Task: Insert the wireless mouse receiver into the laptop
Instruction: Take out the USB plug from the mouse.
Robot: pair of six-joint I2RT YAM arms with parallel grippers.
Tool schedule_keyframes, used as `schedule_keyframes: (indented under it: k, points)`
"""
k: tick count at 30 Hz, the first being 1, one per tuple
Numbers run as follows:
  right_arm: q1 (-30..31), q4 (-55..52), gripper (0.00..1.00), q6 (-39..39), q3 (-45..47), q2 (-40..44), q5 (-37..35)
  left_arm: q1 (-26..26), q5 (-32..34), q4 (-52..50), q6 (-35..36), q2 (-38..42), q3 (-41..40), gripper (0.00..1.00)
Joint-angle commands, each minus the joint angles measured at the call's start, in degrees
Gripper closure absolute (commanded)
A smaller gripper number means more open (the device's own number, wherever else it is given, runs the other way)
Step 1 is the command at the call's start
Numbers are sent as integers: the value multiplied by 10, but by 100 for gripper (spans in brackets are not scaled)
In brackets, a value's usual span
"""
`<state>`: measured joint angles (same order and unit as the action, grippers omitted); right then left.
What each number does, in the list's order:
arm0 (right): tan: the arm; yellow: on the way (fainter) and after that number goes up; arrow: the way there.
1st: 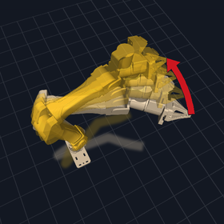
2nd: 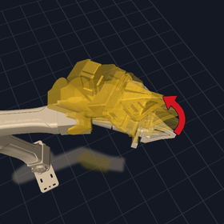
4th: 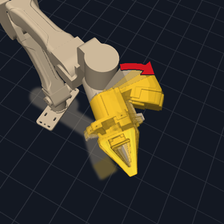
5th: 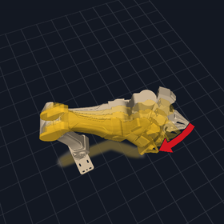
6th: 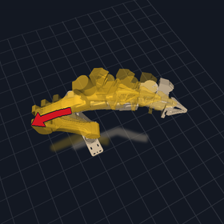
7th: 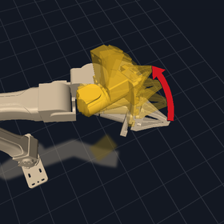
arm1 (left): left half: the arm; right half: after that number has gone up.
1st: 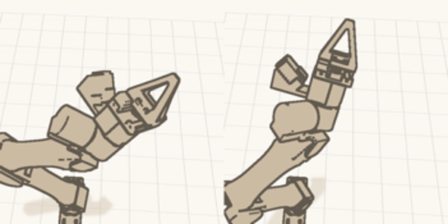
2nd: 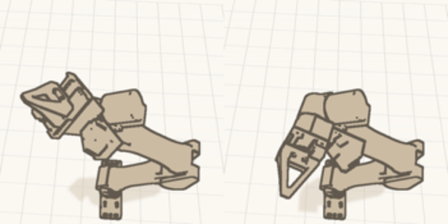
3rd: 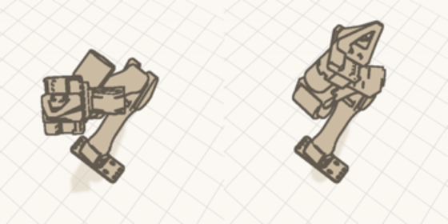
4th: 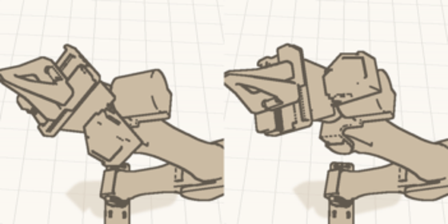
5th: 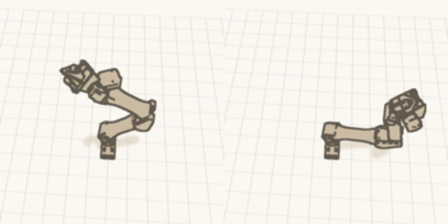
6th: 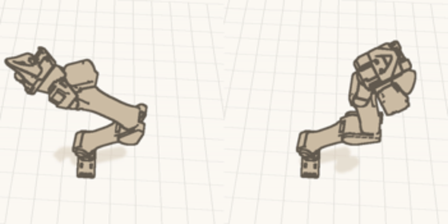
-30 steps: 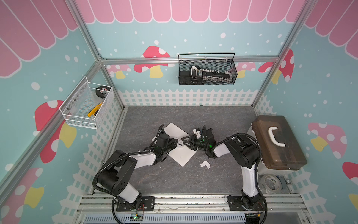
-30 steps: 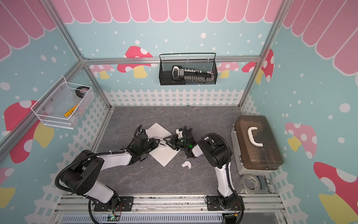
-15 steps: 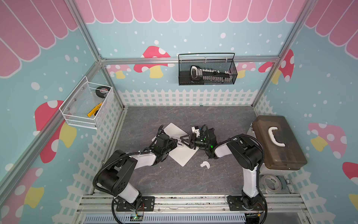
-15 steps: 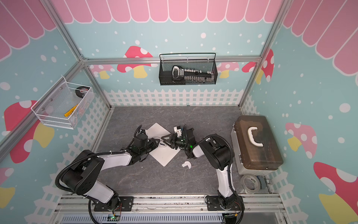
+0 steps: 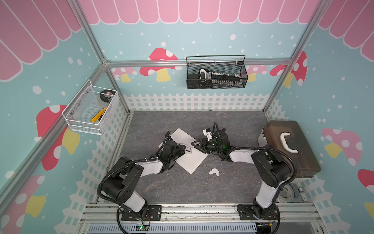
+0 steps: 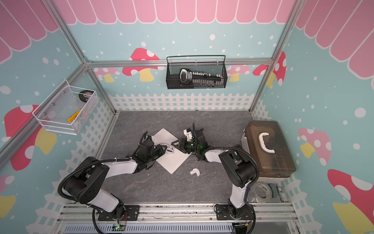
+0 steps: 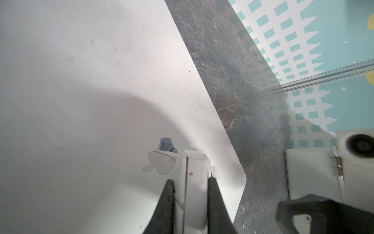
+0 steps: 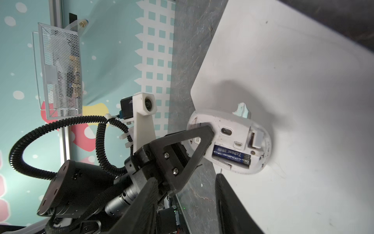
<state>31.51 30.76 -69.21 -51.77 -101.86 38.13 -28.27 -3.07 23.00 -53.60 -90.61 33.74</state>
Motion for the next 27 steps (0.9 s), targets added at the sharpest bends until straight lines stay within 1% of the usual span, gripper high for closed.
schedule_keyframes:
  k: [1, 6, 10, 23, 24, 27]
  points:
    - [-1, -150, 54, 101, -27, 6, -32, -3, 7, -81, 5, -12, -26, 100]
    - [-1, -155, 58, 98, -45, -28, -30, -3, 5, -80, 7, -11, -27, 100]
    - [0, -174, 62, 102, -53, -38, -46, -2, 6, -81, 9, -9, -27, 100]
    - [5, -183, 65, 99, -87, -65, -49, -3, 3, -78, 11, -13, -26, 100]
    - [6, -185, 65, 101, -90, -82, -50, -3, 3, -77, 11, -13, -26, 100]
    - [7, -195, 67, 104, -99, -90, -56, -3, 4, -79, 12, -11, -26, 100]
